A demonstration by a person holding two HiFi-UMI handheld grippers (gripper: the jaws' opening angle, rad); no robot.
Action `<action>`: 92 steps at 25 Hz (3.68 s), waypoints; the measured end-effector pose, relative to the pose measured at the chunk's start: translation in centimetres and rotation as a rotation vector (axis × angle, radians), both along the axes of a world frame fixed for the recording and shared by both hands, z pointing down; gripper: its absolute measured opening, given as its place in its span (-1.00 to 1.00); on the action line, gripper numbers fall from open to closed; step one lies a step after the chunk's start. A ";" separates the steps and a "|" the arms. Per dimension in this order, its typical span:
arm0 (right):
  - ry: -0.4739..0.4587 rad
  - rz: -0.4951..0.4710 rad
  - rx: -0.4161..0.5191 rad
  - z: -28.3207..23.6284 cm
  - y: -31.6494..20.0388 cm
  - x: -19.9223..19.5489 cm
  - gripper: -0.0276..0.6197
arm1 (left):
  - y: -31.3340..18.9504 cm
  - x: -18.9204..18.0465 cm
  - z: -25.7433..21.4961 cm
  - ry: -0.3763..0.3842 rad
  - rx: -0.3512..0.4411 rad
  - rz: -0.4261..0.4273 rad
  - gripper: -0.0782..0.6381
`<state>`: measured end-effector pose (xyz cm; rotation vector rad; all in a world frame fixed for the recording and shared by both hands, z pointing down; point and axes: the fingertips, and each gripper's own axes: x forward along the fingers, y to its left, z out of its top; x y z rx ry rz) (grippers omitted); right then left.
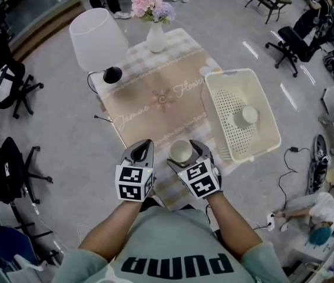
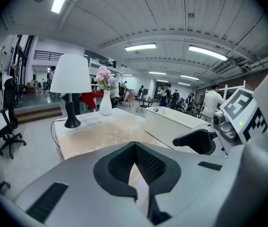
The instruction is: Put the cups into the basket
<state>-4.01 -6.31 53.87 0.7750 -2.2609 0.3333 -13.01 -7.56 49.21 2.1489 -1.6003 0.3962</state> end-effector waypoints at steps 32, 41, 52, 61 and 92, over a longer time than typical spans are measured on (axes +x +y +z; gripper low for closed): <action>0.084 -0.045 -0.046 2.7 -0.1 0.3 0.29 | -0.7 0.4 1.2 -0.004 -0.024 -0.002 -0.78; -0.024 -0.021 -0.001 -4.7 -1.6 1.3 0.29 | -1.1 2.1 -0.1 0.001 -0.004 0.020 -0.78; -0.049 0.045 0.101 -11.0 -5.4 4.9 0.29 | -2.3 5.2 -3.7 0.029 0.044 0.066 -0.78; -0.082 0.162 0.145 -14.2 -10.7 8.6 0.29 | -4.6 7.5 -4.9 0.027 0.058 0.099 -0.78; -0.019 0.390 0.089 -6.6 -24.3 14.8 0.29 | -11.0 9.5 -2.6 0.004 -0.001 0.137 -0.78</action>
